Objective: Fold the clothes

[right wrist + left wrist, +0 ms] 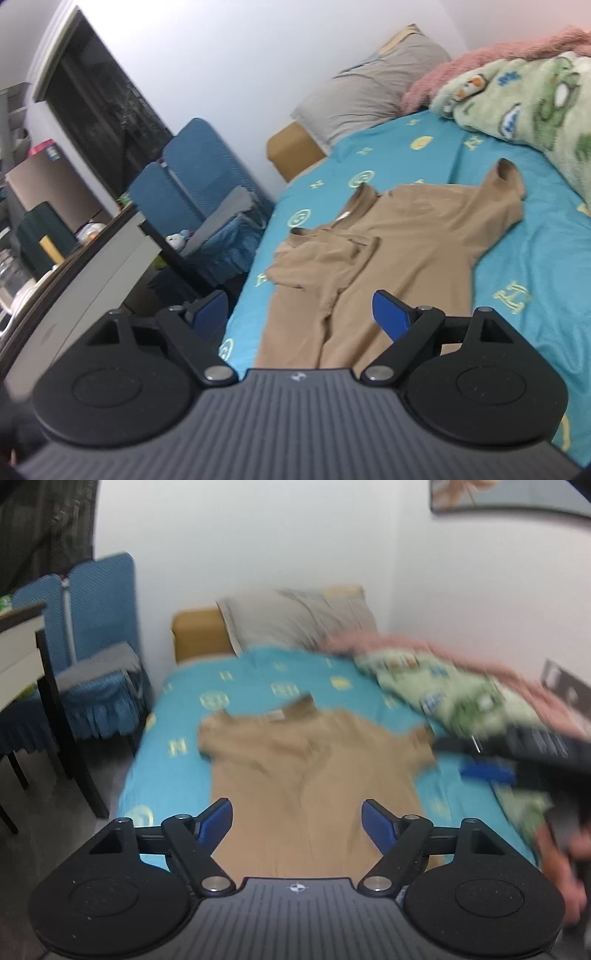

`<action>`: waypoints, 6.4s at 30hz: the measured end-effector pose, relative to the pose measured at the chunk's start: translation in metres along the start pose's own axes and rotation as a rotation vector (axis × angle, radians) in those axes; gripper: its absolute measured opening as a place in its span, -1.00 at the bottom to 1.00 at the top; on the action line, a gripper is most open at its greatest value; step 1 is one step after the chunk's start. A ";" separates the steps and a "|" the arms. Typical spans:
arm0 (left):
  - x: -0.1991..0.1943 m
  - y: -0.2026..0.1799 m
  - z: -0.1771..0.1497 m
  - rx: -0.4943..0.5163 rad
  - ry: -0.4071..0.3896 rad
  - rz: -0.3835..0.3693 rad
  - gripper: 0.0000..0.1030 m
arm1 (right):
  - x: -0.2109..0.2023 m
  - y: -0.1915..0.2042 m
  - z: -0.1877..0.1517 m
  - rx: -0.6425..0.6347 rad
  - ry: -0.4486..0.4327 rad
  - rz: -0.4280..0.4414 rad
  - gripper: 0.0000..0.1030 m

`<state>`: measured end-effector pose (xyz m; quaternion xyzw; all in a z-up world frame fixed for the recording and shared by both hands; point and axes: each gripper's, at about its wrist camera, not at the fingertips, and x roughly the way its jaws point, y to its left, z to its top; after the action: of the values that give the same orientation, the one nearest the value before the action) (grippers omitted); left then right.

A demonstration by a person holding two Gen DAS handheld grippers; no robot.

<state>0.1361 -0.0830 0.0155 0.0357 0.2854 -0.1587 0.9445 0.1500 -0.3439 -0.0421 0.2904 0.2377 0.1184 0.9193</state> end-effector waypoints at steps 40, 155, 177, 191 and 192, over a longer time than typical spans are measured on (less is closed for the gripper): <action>0.117 0.097 -0.044 -0.210 0.005 0.111 0.53 | 0.333 -0.064 0.097 -0.101 -0.109 -0.367 -0.90; 0.062 0.133 -0.063 -0.515 0.080 0.107 0.73 | 0.315 0.058 0.011 -0.457 0.153 -0.273 0.74; 0.016 -0.008 -0.085 -0.137 0.144 -0.035 0.74 | -0.099 0.026 -0.027 -0.160 -0.189 -0.265 0.74; 0.089 -0.141 -0.085 -0.217 0.467 -0.187 0.54 | -0.153 -0.030 -0.021 0.045 -0.574 -0.415 0.74; 0.095 -0.147 -0.086 -0.202 0.485 -0.179 0.50 | -0.152 -0.032 -0.020 0.054 -0.570 -0.416 0.74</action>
<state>0.1182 -0.2353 -0.1056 -0.0472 0.5197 -0.1990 0.8295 0.0114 -0.4142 -0.0198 0.2811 0.0286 -0.1637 0.9452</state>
